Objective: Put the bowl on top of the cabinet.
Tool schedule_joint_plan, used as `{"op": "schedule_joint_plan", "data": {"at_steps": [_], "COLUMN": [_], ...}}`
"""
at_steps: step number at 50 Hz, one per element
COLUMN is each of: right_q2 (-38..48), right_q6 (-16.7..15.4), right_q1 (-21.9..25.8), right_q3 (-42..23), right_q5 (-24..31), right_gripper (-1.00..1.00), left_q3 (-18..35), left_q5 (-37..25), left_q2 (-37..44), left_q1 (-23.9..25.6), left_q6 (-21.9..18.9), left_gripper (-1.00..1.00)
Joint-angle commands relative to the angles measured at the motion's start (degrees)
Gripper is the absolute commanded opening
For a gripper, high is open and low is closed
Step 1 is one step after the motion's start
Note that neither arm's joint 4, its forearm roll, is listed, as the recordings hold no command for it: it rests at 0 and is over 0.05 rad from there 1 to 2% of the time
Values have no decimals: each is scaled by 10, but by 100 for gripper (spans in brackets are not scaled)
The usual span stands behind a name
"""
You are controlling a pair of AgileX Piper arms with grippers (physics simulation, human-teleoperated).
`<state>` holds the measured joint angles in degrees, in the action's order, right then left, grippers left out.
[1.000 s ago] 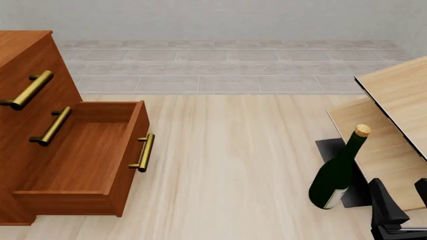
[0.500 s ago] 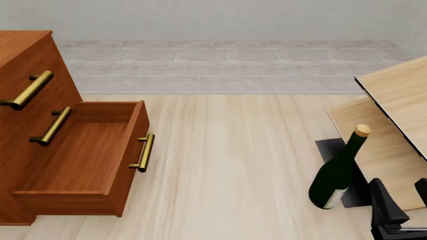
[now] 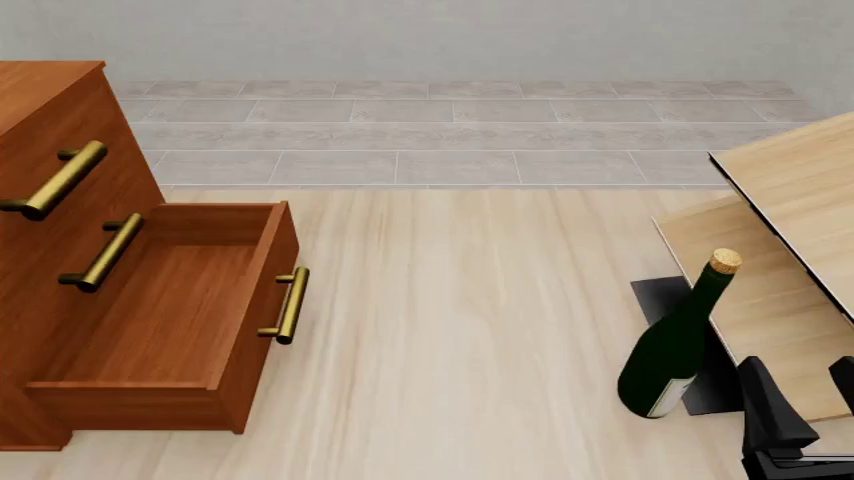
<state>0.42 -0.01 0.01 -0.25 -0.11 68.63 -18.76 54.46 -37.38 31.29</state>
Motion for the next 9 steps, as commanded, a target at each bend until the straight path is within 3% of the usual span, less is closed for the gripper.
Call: {"op": "schedule_joint_plan", "data": {"at_steps": [1, 9], "right_q2": [0, 0], "right_q6": [0, 0], "right_q1": [0, 0], "right_q3": [0, 0], "right_q5": [0, 0], "right_gripper": [100, 100], "left_q3": [-3, -3], "left_q5": [6, 8], "left_q2": [-11, -25], "left_q1": [20, 58], "left_q6": [-3, -8], "left_gripper": [100, 100]}}
